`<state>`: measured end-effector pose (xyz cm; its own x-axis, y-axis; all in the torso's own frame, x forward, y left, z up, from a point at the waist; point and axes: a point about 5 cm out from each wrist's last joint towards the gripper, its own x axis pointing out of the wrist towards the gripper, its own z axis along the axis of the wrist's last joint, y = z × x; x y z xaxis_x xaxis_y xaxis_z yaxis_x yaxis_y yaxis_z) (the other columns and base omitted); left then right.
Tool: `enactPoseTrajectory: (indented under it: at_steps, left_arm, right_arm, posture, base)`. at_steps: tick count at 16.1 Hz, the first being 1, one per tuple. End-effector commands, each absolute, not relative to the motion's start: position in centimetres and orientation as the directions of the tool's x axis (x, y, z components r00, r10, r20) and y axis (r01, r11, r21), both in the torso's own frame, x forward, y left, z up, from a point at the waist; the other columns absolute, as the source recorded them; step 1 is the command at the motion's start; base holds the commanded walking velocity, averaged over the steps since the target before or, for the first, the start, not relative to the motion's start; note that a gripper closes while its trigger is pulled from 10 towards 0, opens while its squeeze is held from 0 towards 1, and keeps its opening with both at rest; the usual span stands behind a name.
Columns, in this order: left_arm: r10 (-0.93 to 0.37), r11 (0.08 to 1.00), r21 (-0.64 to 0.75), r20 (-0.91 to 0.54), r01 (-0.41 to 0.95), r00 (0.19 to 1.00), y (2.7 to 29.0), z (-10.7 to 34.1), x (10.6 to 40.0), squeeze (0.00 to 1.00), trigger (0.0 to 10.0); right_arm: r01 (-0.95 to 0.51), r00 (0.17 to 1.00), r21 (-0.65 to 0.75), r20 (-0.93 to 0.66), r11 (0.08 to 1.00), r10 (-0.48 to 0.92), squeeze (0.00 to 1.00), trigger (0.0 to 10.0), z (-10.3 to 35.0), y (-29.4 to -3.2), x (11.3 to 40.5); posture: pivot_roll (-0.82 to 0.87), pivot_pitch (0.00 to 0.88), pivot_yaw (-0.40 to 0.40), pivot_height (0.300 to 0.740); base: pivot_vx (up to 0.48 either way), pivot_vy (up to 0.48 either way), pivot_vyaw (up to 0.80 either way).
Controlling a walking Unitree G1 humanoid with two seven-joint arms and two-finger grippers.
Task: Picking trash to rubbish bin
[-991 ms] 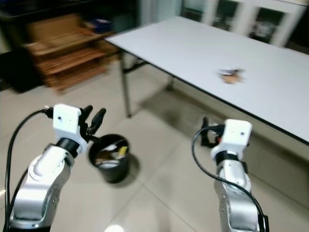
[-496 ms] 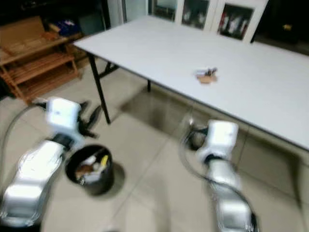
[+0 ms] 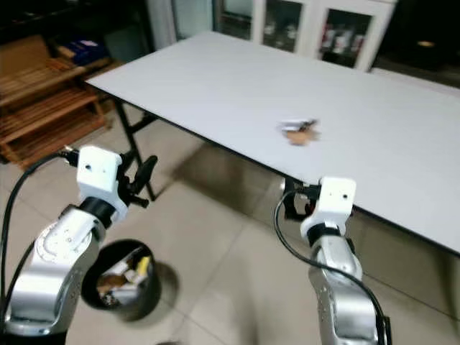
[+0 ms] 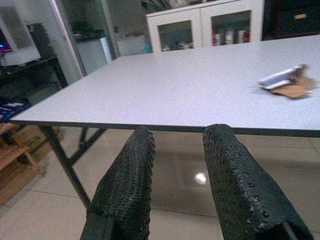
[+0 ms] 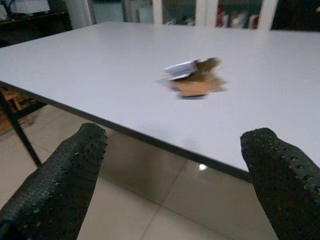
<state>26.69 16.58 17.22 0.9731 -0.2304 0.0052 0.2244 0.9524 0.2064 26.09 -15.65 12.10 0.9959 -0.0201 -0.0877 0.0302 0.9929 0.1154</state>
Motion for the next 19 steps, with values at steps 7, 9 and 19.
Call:
enactPoseTrajectory:
  at_steps: [7,9,19]
  left_arm:
    - [-0.237,0.950,0.209,-0.004,0.232,0.972,16.6,17.3,26.8,0.00,10.0]
    - [-0.233,0.950,0.210,-0.006,0.229,0.972,16.6,17.3,26.7,0.00,10.0]
    - [-0.321,0.912,0.242,-0.078,0.330,0.944,15.7,16.1,25.7,0.00,10.0]
  right_arm:
    - [-0.036,0.994,0.111,-0.099,0.993,0.047,0.00,10.0,12.2,-15.2,26.2]
    - [-0.091,0.987,0.109,-0.119,0.990,0.104,0.00,10.0,11.8,-14.6,26.1]
    - [-0.224,0.974,0.205,0.014,0.953,0.226,1.00,10.0,13.6,-13.8,27.0]
  posture:
    - [0.02,0.034,-0.017,0.740]
    - [0.03,0.035,-0.023,0.740]
    - [0.03,0.031,-0.044,0.740]
  base:
    - [0.443,0.000,-0.40]
    - [0.442,0.000,0.00]
    - [0.266,0.000,0.00]
